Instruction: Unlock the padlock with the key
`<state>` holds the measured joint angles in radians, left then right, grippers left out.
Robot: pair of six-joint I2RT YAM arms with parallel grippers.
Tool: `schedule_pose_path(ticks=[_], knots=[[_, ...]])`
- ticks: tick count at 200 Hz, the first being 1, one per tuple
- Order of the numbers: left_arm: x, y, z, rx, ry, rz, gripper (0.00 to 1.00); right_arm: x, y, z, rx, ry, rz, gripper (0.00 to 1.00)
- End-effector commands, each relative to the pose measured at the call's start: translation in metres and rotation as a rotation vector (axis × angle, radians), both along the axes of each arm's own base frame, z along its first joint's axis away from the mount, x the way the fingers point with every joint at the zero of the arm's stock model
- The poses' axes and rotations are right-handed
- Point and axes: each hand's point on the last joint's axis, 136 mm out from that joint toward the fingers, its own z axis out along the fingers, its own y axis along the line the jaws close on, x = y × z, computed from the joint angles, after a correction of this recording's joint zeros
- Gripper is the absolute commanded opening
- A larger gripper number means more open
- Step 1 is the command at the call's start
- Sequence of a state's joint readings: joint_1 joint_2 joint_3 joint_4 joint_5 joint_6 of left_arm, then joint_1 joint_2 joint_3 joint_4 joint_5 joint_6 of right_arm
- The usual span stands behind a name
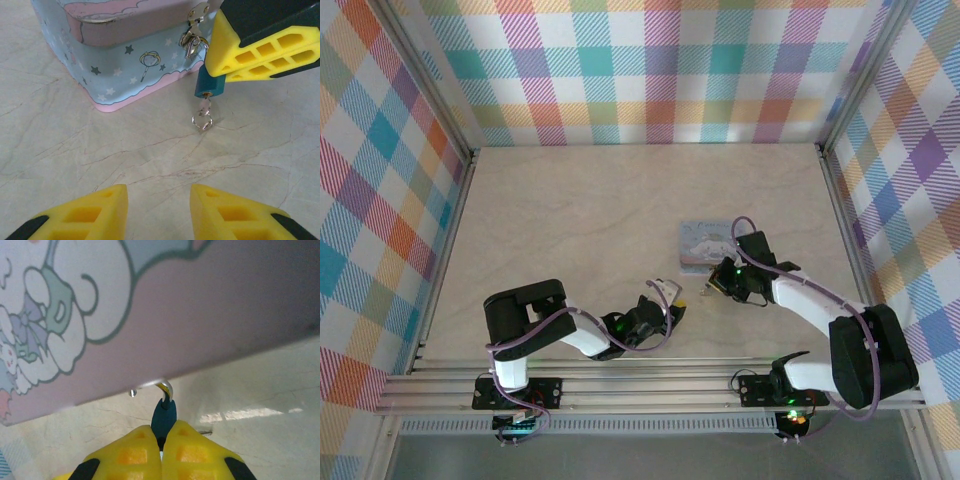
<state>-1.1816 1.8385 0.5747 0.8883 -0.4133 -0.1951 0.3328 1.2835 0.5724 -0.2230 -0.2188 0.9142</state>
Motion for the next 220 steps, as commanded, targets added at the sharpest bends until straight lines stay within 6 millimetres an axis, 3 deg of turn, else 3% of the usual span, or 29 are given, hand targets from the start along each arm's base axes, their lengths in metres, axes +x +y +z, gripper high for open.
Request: schedule_pose_path(ticks=[1,45,107,131,152,171,220], knots=[[0.006,0.009,0.012,-0.026,-0.004,0.042,0.37,0.0,0.001,-0.002,0.045,0.022,-0.047,0.0],[0.008,0.013,0.018,-0.028,-0.008,0.06,0.38,0.007,-0.013,0.02,-0.004,-0.056,-0.102,0.0],[0.009,0.014,0.022,-0.019,-0.005,0.074,0.46,-0.007,-0.021,0.001,-0.013,-0.019,-0.144,0.0],[0.012,0.023,0.03,0.001,-0.019,0.113,0.57,-0.01,-0.026,0.004,-0.035,-0.029,-0.147,0.0],[0.016,0.036,0.04,0.029,-0.04,0.163,0.82,-0.012,-0.032,0.011,-0.056,-0.05,-0.155,0.0],[0.021,0.051,0.054,0.061,-0.06,0.22,1.0,-0.012,-0.036,0.021,-0.071,-0.079,-0.163,0.0],[0.028,0.088,0.082,0.108,-0.08,0.327,1.0,-0.008,-0.038,0.035,-0.107,-0.12,-0.127,0.0]])
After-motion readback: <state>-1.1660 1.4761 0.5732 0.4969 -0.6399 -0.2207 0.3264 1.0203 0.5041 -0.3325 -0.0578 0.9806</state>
